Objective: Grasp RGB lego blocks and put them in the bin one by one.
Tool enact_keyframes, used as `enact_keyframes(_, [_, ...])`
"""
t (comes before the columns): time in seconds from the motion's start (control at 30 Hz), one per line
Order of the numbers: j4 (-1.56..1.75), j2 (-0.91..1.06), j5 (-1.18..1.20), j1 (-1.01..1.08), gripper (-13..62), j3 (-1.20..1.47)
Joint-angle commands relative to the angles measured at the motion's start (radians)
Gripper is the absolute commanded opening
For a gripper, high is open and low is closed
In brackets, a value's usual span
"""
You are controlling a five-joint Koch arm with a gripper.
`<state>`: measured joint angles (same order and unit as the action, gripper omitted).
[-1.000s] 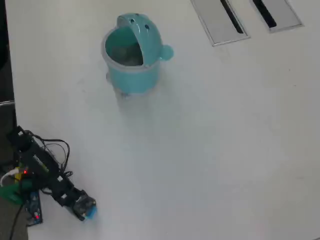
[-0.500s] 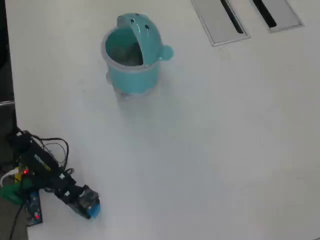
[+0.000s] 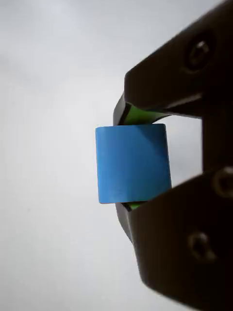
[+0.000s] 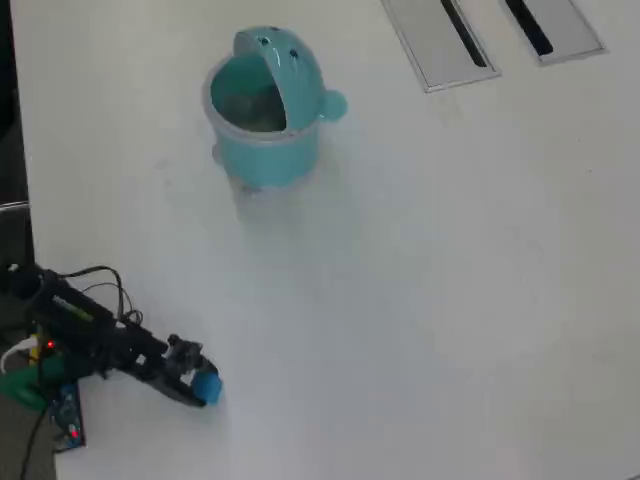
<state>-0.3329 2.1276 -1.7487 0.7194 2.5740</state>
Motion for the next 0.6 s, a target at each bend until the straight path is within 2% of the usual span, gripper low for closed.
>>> enact_keyframes(0.0, [0.057,0.058,0.018,-0.046,11.8,-0.043])
enact_keyframes(0.27, [0.057,0.222,0.067,-0.236,11.8,-0.043])
enact_keyframes(0.57, [0.048,0.235,0.135,-0.387,11.8,-0.160])
